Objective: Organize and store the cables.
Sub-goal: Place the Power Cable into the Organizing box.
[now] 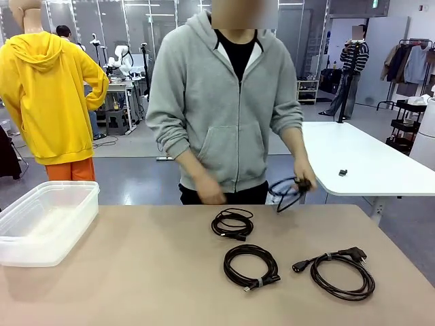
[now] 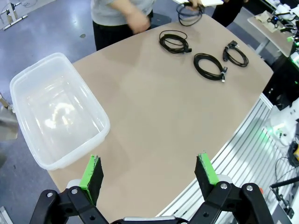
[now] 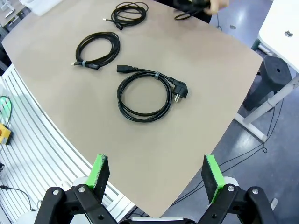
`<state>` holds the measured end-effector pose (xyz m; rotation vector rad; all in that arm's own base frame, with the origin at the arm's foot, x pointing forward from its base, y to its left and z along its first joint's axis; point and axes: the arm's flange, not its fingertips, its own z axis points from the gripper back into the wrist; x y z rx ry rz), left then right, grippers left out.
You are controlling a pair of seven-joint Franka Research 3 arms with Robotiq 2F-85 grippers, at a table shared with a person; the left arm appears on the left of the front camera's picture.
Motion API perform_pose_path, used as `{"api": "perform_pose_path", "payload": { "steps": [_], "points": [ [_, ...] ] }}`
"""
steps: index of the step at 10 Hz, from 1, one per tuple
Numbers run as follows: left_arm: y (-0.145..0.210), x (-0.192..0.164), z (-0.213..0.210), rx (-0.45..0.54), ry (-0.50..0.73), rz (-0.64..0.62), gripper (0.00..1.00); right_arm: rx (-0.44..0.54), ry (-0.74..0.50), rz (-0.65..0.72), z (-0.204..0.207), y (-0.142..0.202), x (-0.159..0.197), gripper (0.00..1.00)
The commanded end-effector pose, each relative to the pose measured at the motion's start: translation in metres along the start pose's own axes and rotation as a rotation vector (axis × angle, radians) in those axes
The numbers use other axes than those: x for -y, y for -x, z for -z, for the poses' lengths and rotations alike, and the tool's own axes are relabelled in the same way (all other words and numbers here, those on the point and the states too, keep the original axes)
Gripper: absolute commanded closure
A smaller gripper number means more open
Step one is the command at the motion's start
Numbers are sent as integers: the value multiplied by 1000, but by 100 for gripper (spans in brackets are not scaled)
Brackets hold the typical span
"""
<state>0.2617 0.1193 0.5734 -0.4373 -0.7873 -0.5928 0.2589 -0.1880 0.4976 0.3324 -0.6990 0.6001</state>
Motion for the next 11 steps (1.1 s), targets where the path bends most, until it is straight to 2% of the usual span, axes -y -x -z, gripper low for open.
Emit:
{"api": "perform_pose_path", "payload": {
  "steps": [1,9,11],
  "points": [
    [-1,2,-1,3,5,11,0,1,-7,-18,0,1,1,0],
    [-1,2,-1,3,5,11,0,0,0,-3,0,1,1,0],
    [-1,2,-1,3,5,11,0,-78,-33,-223,-3,-37,-4,0]
  ]
}}
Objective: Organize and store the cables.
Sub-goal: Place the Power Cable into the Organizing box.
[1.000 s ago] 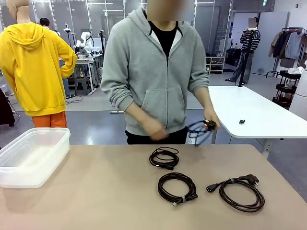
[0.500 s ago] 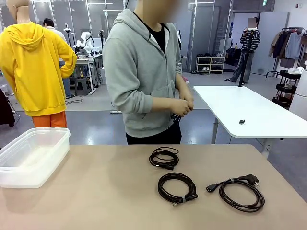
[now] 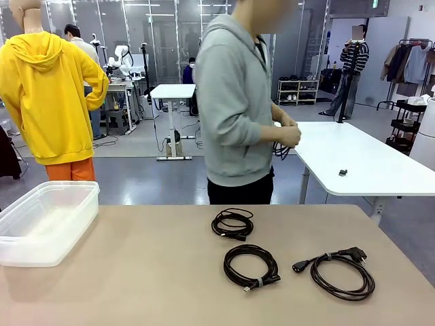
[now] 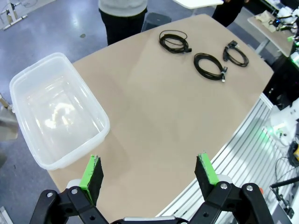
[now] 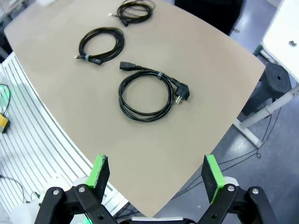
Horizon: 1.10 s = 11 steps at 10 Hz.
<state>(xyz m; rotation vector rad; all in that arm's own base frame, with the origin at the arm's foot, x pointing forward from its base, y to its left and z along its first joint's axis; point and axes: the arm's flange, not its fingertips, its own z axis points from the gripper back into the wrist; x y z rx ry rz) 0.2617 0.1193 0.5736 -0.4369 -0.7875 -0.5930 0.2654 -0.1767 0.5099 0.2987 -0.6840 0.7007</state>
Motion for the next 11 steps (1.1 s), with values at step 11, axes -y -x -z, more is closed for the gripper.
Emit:
{"api": "perform_pose_path", "payload": {
  "steps": [11],
  "points": [
    [-1,2,-1,3,5,10,0,-487,-330,-722,229,-129,-35,0]
  ]
}}
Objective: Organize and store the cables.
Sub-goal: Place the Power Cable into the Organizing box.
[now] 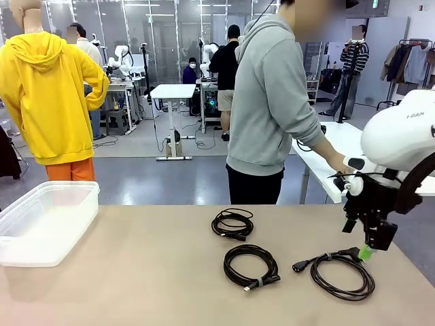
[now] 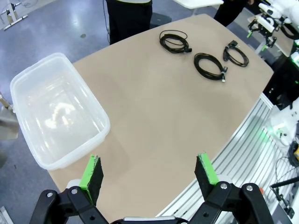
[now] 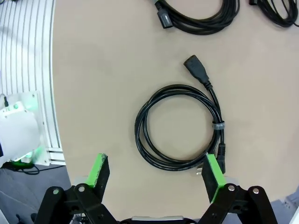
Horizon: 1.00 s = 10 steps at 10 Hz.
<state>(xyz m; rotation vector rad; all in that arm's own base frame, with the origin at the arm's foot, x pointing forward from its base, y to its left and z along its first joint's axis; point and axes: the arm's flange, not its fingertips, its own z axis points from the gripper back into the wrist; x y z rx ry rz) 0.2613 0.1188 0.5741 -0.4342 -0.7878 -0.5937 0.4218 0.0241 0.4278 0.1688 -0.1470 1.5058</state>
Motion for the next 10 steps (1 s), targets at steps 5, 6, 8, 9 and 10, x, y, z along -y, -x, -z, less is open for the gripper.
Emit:
{"api": "perform_pose_path", "payload": {
  "steps": [5,6,8,9,10],
  "points": [
    [0,1,-1,4,7,9,0,0,0,0,0,0,0,0],
    [0,1,-1,4,7,9,0,-9,10,2,3,1,0,0],
    [0,1,-1,4,7,9,0,-49,25,22,45,3,29,0],
    [0,1,-1,4,7,9,0,-65,47,22,57,7,36,0],
    [0,1,-1,4,7,9,0,-63,39,13,67,9,43,0]
  ]
}}
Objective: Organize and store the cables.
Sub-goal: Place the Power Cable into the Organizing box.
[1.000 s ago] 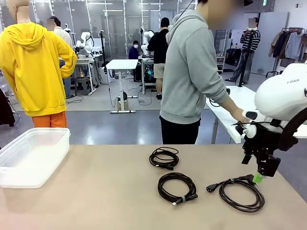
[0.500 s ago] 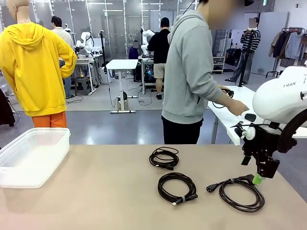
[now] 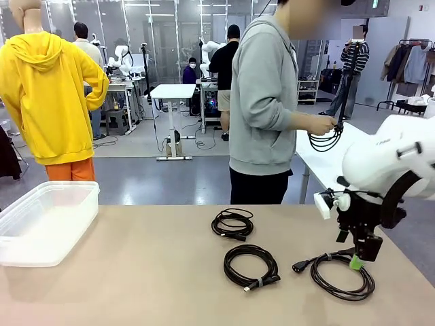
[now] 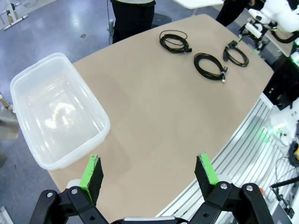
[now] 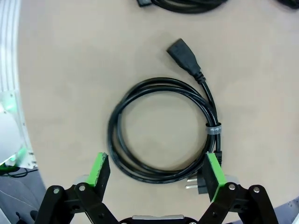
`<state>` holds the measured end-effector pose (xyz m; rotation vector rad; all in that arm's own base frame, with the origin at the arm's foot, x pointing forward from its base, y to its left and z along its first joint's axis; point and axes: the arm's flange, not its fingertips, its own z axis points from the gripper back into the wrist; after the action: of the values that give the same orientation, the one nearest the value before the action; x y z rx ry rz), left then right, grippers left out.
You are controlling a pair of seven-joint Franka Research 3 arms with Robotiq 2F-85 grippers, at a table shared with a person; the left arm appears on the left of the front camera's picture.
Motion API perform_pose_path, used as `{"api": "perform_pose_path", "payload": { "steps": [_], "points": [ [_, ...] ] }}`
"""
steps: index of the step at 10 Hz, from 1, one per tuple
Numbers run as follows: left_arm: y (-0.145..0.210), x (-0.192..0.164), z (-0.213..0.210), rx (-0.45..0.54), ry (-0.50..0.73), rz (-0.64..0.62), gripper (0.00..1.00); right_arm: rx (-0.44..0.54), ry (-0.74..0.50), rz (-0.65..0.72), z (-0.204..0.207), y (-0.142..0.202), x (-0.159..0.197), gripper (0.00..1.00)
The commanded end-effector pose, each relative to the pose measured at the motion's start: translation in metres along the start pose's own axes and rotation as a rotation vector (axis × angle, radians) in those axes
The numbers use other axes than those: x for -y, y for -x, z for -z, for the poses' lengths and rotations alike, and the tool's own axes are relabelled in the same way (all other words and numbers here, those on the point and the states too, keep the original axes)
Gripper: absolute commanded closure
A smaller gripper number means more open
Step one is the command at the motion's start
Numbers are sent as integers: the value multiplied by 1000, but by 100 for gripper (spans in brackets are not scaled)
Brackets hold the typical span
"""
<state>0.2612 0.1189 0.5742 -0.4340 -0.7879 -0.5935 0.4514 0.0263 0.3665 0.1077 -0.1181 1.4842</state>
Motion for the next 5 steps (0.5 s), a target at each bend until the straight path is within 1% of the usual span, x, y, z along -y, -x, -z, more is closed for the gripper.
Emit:
{"api": "perform_pose_path", "payload": {
  "steps": [1,3,5],
  "points": [
    [0,1,-1,4,7,9,0,-15,9,-22,19,1,21,0],
    [0,1,-1,4,7,9,0,-40,18,-31,38,2,40,0],
    [0,1,-1,4,7,9,0,-34,19,-51,48,3,55,0]
  ]
}}
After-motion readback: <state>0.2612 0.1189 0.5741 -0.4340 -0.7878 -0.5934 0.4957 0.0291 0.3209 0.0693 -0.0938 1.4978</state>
